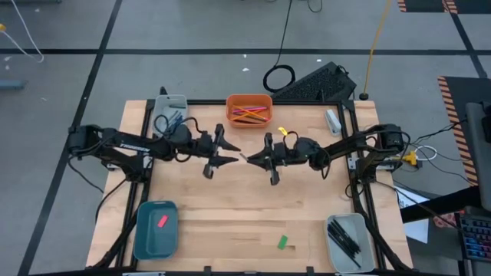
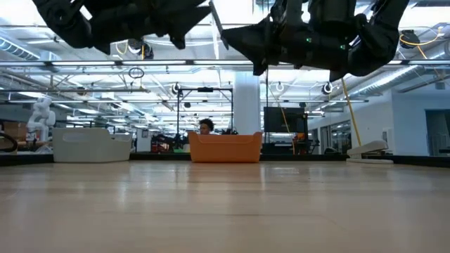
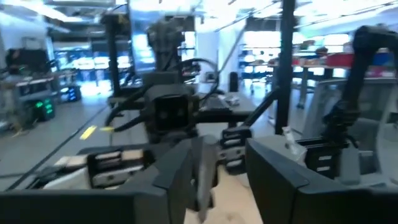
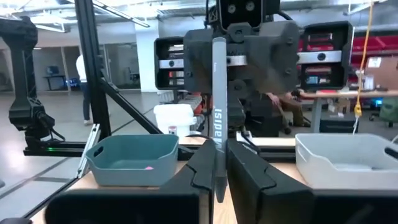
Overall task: Sort crayons/erasers/pens/pencils in bins
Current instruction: Put the gray crayon into the top gray bin
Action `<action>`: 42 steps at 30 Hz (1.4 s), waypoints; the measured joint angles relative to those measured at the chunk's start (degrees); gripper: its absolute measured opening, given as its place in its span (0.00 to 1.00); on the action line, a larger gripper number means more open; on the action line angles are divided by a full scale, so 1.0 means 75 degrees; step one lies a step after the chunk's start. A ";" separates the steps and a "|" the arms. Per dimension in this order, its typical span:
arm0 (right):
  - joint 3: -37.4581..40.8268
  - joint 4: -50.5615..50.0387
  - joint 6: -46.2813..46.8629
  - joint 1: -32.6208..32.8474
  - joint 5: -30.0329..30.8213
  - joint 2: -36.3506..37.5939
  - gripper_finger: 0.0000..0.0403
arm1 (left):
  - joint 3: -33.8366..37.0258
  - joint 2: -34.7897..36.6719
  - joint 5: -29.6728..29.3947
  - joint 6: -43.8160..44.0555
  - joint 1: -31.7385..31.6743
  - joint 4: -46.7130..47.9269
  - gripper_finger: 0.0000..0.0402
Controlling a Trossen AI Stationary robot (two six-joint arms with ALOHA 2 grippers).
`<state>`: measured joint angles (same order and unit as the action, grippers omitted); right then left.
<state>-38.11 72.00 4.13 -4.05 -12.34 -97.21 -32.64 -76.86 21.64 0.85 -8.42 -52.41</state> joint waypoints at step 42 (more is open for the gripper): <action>-0.0009 0.0043 0.0032 -0.0001 -0.0126 0.0006 0.42 | -0.0705 -0.0565 0.0290 -0.0504 0.0037 0.0414 0.04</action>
<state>-38.17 72.32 4.37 -4.05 -13.28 -97.17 -37.93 -81.10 23.82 -2.94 -8.14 -49.30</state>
